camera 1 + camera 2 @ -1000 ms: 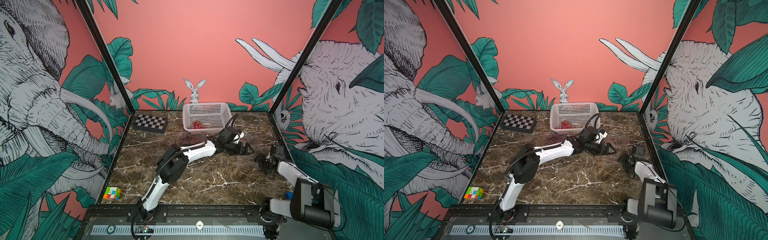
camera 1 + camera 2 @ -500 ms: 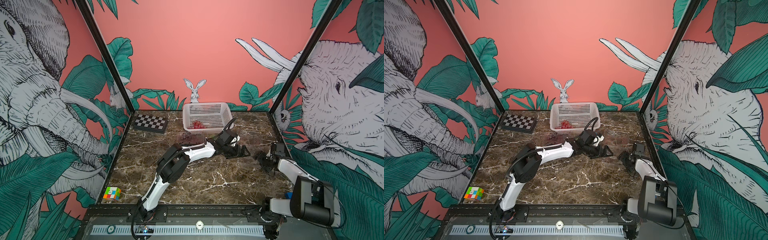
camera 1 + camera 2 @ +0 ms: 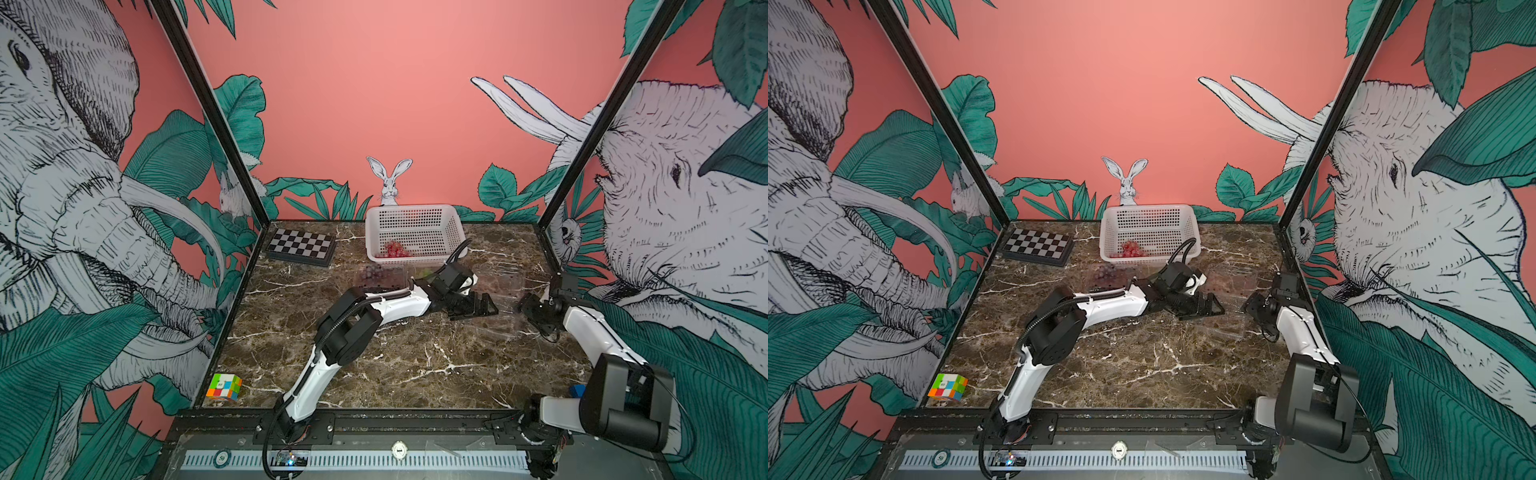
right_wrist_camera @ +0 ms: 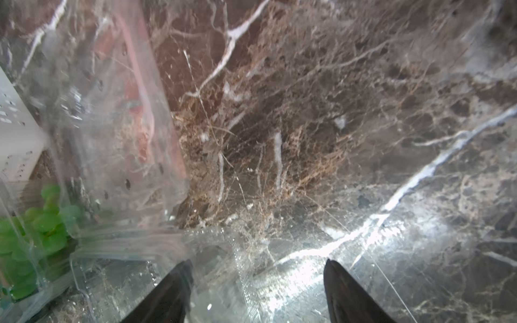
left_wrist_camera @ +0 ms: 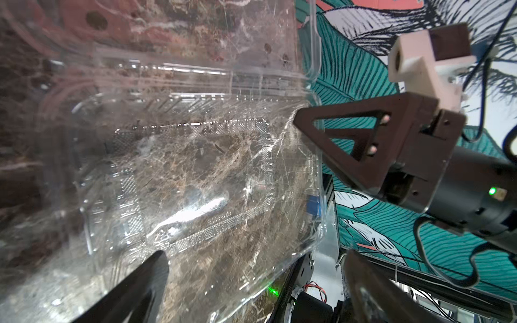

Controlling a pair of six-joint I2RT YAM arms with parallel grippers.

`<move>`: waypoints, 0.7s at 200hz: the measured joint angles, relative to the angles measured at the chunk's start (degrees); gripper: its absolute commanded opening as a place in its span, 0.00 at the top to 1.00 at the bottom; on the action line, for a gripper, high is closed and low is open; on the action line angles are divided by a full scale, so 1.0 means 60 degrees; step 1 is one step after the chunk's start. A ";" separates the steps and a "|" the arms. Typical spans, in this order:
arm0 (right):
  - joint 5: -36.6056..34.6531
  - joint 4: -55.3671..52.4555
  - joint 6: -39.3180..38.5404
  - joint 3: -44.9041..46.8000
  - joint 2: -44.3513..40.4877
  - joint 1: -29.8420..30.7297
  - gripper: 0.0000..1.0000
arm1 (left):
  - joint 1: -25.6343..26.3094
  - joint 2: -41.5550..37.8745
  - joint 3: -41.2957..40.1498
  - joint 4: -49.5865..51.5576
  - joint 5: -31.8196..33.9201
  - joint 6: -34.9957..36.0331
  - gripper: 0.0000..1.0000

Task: Pack grapes into containers
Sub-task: Adjust the packing box at the center of the board, then pick up the packing box from the center of the board.

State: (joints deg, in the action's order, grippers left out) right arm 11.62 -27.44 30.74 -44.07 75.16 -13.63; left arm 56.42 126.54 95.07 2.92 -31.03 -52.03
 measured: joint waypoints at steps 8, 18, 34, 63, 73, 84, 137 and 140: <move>0.0069 -0.0022 -0.0025 0.0033 0.0000 0.0000 0.37 | 0.0000 0.0000 0.0000 -0.0004 0.0000 -0.0007 0.01; 0.0182 -0.0018 -0.0058 0.0102 0.0000 0.0000 0.42 | 0.0000 0.0000 0.0000 -0.0018 0.0000 -0.0007 0.01; 0.0335 -0.0036 -0.0113 0.0259 0.0022 0.0000 0.50 | 0.0000 0.0000 0.0000 -0.0033 0.0000 -0.0011 0.01; 0.0517 -0.0142 -0.0178 0.0386 0.0073 0.0000 0.65 | 0.0000 0.0000 0.0000 -0.0058 0.0000 -0.0011 0.01; 0.0583 -0.0142 -0.0208 0.0382 0.0076 0.0000 0.72 | 0.0000 0.0000 0.0000 -0.0058 0.0000 -0.0011 0.01; 0.0637 -0.0171 -0.0222 0.0361 0.0109 0.0000 0.79 | 0.0000 0.0000 0.0000 -0.0062 0.0000 -0.0011 0.01; 0.0641 -0.0270 -0.0350 0.0335 0.0233 0.0000 0.98 | -0.0033 0.0000 0.0044 -0.0029 0.0000 -0.0007 0.01; 0.0637 -0.0270 -0.0361 0.0335 0.0233 0.0000 0.98 | -0.0047 0.0000 0.0066 -0.0011 0.0000 -0.0004 0.01</move>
State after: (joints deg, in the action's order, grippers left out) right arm 15.44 -29.06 28.58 -42.06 76.55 -13.63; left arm 56.14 126.54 95.46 2.85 -31.03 -52.05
